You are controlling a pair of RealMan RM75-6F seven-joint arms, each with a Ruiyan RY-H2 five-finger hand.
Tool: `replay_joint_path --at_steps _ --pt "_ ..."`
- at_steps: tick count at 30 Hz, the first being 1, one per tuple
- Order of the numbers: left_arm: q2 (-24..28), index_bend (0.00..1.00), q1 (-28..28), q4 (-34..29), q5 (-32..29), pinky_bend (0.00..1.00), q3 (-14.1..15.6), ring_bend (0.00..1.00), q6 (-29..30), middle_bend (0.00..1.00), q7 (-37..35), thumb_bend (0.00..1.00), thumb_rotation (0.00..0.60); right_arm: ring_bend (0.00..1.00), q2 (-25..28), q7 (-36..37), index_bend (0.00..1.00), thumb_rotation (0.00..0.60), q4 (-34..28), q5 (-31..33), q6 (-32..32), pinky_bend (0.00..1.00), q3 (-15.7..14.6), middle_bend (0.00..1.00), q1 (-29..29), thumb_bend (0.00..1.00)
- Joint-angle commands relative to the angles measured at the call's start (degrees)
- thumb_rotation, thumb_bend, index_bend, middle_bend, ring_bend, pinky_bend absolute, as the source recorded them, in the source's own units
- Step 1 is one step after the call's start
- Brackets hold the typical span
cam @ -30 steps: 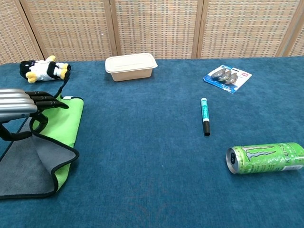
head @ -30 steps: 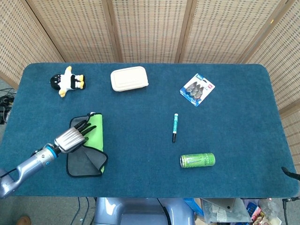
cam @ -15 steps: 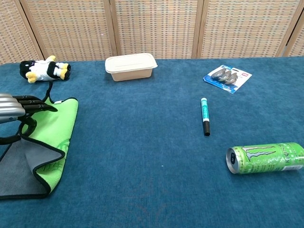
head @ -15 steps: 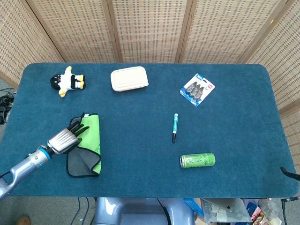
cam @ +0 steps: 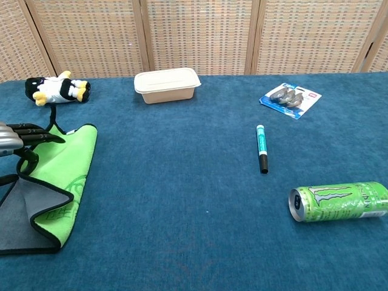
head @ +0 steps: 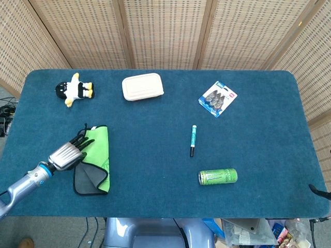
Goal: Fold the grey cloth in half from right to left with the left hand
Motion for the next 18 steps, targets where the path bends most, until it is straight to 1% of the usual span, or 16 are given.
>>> replay_joint_path --at_steps 1,18 --pt "-0.06 0.64 0.24 0.48 0.17 0.00 0.05 0.00 0.00 0.00 -0.29 0.57 0.600 0.00 0.03 0.01 0.00 0.600 -0.07 -0.02 0.01 0.00 -0.02 0.00 -0.01 0.00" --pt "-0.61 0.64 1.40 2.79 0.58 0.00 -0.04 0.00 -0.10 0.00 -1.35 0.57 0.600 0.00 -0.03 -0.39 0.00 0.600 -0.49 -0.47 0.45 0.00 -0.23 0.00 -0.08 0.00"
